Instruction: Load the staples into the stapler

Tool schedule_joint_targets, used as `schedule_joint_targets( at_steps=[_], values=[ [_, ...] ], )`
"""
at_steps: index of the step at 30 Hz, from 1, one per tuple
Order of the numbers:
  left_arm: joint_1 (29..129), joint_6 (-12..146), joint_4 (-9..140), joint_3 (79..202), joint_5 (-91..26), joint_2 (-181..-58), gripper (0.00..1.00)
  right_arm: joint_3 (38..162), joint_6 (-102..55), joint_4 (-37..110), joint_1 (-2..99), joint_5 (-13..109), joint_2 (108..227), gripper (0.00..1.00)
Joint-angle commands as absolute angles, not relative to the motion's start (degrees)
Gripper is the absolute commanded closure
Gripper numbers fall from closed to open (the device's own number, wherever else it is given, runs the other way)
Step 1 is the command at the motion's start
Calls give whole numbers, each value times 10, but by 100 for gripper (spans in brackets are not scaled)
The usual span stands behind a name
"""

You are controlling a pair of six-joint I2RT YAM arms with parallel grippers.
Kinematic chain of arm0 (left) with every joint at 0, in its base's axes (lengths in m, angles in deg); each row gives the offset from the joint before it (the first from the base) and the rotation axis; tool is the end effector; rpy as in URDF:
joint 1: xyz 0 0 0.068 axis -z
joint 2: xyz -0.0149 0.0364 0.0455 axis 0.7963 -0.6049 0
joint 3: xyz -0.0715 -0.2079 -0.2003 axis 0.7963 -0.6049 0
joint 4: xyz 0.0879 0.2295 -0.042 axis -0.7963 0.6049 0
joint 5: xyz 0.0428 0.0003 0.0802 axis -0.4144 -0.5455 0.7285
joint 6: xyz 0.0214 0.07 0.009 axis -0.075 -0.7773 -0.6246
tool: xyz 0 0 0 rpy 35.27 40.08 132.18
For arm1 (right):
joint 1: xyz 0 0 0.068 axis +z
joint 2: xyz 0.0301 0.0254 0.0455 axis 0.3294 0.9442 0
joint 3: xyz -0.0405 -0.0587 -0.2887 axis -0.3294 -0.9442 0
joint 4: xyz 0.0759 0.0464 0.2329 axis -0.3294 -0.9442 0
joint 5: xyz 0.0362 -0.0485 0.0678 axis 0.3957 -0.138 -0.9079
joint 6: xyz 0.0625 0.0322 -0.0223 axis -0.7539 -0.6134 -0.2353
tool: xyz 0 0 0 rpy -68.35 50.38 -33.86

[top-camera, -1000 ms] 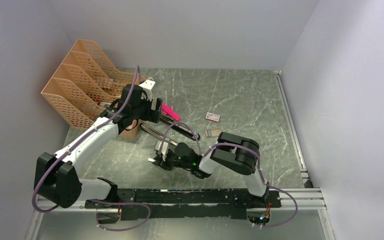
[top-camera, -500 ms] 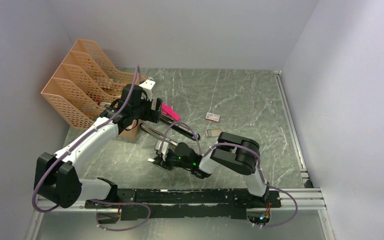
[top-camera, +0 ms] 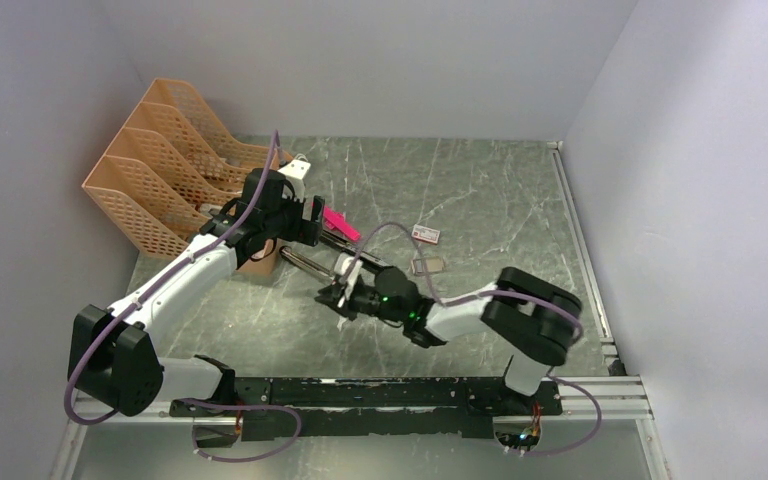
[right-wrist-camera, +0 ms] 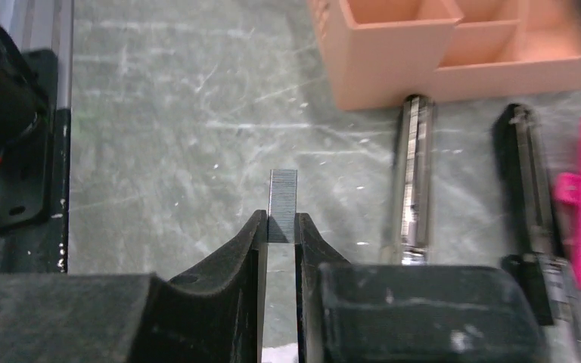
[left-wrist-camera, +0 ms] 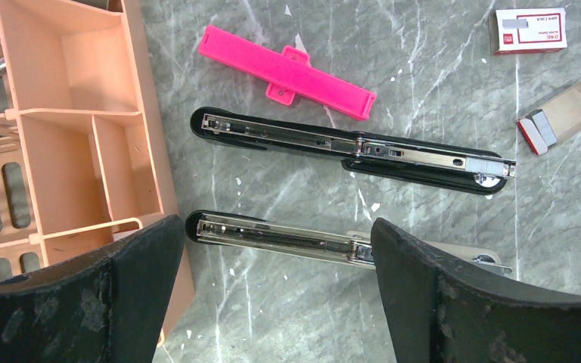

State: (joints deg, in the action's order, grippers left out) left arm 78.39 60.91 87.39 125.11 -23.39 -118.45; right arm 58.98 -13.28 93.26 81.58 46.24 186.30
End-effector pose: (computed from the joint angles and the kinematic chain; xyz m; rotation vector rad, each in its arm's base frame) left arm 0.2620 -0.1246 0.2956 0.3860 2.2061 -0.2787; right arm 0.1554 0.3188 0.1906 -1.0924 1.4521 0.8906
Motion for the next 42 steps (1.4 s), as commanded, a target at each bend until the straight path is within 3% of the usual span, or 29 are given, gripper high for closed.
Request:
schedule_joint_targets(
  at_steps=[1,9,20,42],
  values=[
    [788,607,860,1247,-234,-1171,3,549,-131,898,769,487,1775,100],
    [788,607,860,1248,-236,-1174,3,509,-139,774,659,563,1646,100],
    [788,605,858,1246,-236,-1179,3,605,-101,649,604,498,1726,100],
    [788,604,855,1244,-240,-1179,3,692,-92,599,582,452,1824,100]
  ],
)
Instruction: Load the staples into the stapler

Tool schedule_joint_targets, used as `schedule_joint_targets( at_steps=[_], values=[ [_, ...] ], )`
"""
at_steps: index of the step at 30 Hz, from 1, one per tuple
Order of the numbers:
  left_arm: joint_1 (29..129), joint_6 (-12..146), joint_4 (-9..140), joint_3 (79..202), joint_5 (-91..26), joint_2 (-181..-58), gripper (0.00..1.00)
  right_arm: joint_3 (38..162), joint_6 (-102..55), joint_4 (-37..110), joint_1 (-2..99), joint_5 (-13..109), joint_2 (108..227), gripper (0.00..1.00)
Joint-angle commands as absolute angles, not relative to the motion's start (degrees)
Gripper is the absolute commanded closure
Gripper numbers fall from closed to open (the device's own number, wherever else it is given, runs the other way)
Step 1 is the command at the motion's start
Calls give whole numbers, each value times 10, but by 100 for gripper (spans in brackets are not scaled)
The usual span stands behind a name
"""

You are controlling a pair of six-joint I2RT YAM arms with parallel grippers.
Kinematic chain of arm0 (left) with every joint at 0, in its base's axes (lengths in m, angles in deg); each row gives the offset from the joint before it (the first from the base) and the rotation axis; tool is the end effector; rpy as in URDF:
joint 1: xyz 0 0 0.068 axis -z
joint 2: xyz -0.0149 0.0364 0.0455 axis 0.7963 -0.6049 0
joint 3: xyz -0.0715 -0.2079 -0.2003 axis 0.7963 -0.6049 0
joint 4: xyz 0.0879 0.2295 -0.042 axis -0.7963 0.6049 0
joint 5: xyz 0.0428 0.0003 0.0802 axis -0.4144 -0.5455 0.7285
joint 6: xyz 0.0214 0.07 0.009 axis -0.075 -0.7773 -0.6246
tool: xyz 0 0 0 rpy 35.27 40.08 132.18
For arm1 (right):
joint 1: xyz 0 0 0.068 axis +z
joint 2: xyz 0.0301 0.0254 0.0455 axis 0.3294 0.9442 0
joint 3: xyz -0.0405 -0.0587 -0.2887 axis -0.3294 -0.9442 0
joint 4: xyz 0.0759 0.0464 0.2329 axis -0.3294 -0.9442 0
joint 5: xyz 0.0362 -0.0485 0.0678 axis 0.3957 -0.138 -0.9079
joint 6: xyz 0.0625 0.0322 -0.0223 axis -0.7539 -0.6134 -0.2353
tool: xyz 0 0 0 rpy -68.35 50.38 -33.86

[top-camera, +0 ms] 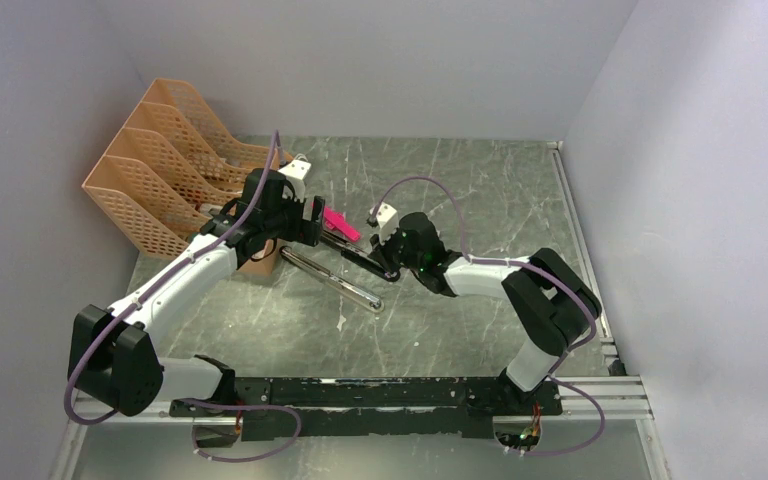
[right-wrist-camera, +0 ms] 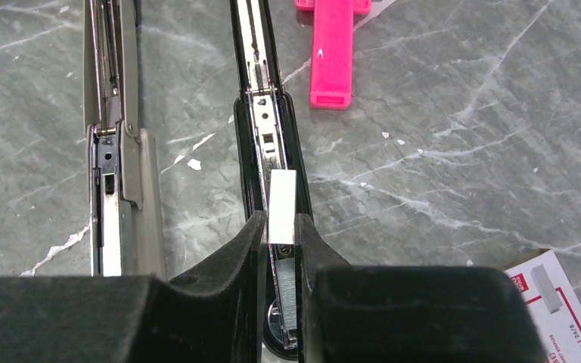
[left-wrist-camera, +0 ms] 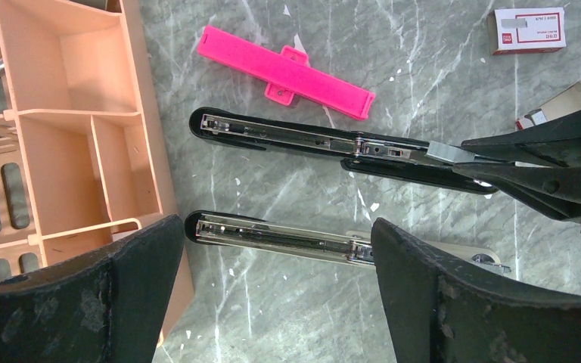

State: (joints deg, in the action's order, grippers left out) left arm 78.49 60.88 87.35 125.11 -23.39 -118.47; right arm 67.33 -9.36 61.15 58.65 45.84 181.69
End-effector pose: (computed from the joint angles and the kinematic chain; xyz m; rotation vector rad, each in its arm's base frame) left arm 0.2619 -0.1251 0.2956 0.3884 2.2054 -0.2795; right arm 0.2672 0.2336 0.1900 -0.9325 1.8826 0.5222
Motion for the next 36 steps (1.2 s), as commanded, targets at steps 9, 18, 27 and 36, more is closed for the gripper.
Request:
schedule_joint_targets(
  at_steps=[9,18,27,36],
  values=[
    [788,603,854,1244,-241,-1180,2,701,-90,587,577,442,1834,100],
    [788,603,855,1243,-242,-1179,2,707,-87,578,575,425,1839,100],
    [788,603,854,1243,-242,-1177,2,713,-85,567,574,425,1844,100],
    [788,603,854,1243,-242,-1176,2,714,-83,562,574,424,1842,100]
  ],
)
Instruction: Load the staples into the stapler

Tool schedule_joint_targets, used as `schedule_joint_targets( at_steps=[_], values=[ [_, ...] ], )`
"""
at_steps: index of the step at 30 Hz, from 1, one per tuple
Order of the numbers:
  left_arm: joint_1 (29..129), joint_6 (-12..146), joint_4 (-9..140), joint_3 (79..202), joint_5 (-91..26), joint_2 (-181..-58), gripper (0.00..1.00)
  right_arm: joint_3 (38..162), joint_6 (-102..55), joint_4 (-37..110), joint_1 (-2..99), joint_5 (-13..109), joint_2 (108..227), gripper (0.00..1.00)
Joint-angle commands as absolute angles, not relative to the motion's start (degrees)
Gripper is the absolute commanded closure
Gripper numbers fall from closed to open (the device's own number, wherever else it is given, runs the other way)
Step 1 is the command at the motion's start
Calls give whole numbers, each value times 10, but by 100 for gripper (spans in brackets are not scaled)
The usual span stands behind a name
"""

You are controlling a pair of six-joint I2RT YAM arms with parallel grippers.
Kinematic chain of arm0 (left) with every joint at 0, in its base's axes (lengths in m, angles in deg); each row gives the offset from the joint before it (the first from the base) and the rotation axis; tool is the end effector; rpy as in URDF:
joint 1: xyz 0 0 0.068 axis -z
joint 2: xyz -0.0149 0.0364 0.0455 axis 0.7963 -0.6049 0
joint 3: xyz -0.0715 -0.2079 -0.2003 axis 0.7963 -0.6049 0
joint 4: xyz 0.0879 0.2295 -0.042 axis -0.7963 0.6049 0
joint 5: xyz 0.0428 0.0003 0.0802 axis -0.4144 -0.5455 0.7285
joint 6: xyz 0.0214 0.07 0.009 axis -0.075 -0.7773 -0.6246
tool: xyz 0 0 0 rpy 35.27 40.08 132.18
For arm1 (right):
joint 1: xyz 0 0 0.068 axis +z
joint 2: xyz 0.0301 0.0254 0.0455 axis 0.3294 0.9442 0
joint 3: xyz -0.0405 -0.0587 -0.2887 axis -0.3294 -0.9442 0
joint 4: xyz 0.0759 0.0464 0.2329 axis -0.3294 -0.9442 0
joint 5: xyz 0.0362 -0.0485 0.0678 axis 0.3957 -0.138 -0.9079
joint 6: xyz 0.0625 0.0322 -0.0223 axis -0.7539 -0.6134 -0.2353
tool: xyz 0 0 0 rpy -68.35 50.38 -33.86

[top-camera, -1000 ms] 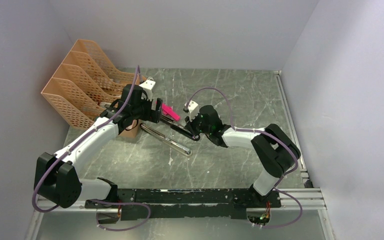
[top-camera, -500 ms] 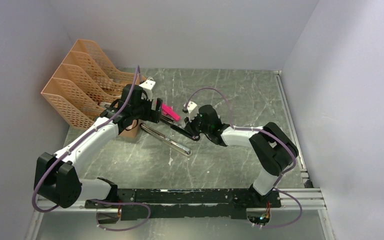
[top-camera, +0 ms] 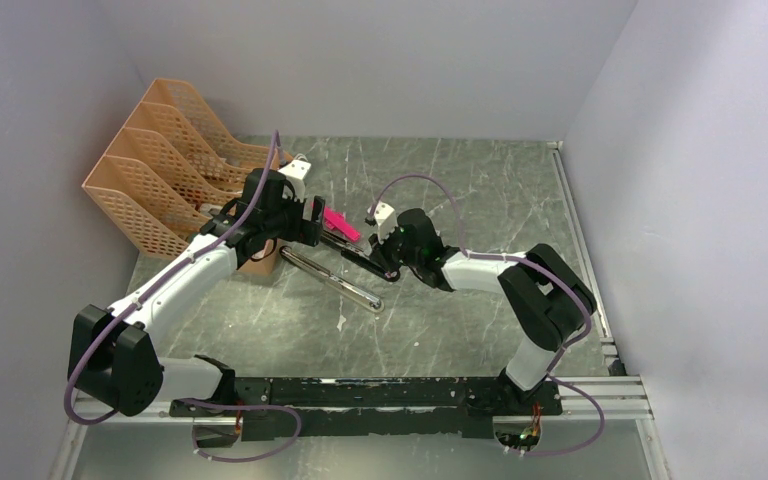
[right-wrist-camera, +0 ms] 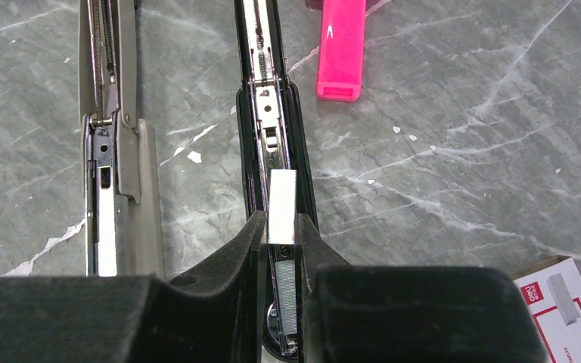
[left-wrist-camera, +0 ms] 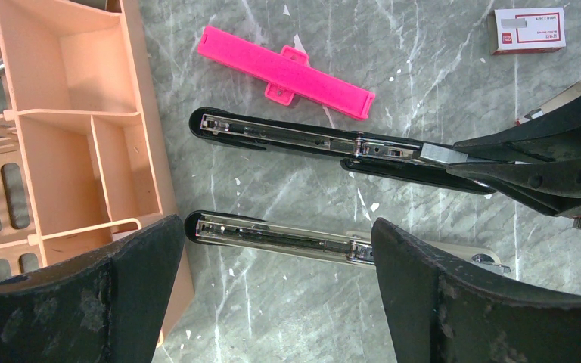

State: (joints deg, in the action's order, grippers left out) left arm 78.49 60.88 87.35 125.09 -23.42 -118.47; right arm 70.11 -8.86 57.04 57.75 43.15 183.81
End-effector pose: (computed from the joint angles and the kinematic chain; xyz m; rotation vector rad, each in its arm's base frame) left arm 0.2619 -0.1251 0.2955 0.3888 2.2057 -0.2800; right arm 0.2752 0.2364 0.1843 -0.9715 1.9315 0.5490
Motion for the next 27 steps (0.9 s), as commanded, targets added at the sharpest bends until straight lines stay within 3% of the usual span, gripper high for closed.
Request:
schedule_joint_targets(
  at_steps=[1,27],
  values=[
    [788,603,853,1243,-243,-1176,2,715,-83,561,574,424,1843,100],
    [789,602,853,1242,-244,-1178,2,751,-58,475,573,406,1859,100]
  ],
)
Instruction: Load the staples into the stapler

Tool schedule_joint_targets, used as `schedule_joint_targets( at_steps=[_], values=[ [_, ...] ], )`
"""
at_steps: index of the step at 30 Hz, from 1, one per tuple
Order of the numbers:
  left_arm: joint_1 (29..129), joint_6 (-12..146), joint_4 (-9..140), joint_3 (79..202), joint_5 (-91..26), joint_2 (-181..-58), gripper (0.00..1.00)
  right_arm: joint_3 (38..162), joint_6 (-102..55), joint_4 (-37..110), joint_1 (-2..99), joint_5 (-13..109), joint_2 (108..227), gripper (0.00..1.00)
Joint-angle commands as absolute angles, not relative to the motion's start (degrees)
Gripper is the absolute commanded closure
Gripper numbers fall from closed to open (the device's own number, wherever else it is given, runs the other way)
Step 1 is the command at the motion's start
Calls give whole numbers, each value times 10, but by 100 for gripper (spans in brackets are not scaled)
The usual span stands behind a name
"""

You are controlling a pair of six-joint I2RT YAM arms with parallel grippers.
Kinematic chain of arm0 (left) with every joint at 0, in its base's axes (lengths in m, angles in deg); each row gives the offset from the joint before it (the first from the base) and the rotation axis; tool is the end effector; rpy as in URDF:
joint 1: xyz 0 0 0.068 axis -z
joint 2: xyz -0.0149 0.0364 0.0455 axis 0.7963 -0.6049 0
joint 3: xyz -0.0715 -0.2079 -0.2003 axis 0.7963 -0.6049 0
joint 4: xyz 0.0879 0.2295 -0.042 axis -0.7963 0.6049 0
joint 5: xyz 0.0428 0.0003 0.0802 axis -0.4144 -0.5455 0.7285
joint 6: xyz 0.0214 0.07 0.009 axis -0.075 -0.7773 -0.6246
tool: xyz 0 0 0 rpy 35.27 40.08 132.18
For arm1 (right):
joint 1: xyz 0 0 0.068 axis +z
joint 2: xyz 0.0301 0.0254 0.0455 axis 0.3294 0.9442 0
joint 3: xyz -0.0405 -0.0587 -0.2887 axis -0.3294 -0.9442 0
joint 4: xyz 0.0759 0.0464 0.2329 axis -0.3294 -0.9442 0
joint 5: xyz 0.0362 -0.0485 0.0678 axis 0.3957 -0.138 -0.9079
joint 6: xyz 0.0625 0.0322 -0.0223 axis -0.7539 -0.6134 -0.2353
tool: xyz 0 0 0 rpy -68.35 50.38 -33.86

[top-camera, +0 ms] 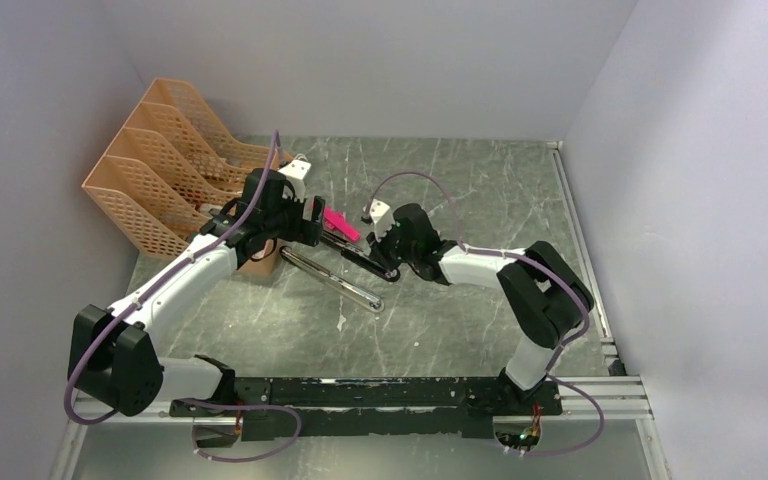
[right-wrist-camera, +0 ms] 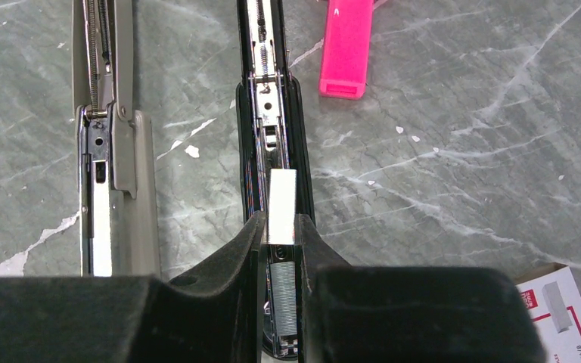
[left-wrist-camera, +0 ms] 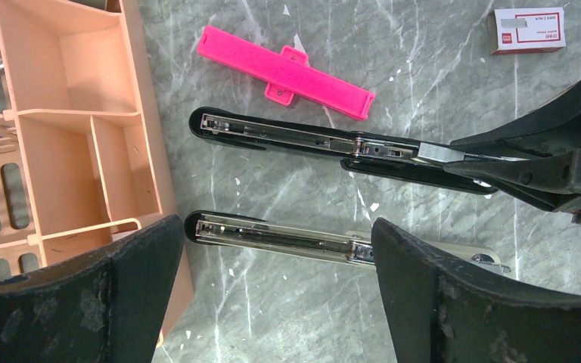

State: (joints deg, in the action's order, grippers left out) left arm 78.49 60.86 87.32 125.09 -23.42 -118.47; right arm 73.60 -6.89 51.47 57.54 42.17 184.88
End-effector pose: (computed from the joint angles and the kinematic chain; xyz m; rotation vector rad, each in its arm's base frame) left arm 0.2619 -0.1252 0.2956 0.3891 2.2051 -0.2799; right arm 0.2809 0.2406 0.1857 -1.0263 1.9619 0.5401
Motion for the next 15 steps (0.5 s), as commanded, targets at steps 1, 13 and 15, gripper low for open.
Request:
schedule_joint_targets(
  at_steps=[1,13,15],
  values=[
    [790,603,853,1241,-244,-1178,2,754,-55,468,573,405,1861,100],
    [790,601,852,1242,-243,-1177,2,781,-39,422,573,404,1874,100],
    [790,601,853,1242,-244,-1177,2,786,-37,413,573,405,1877,100]
  ],
)
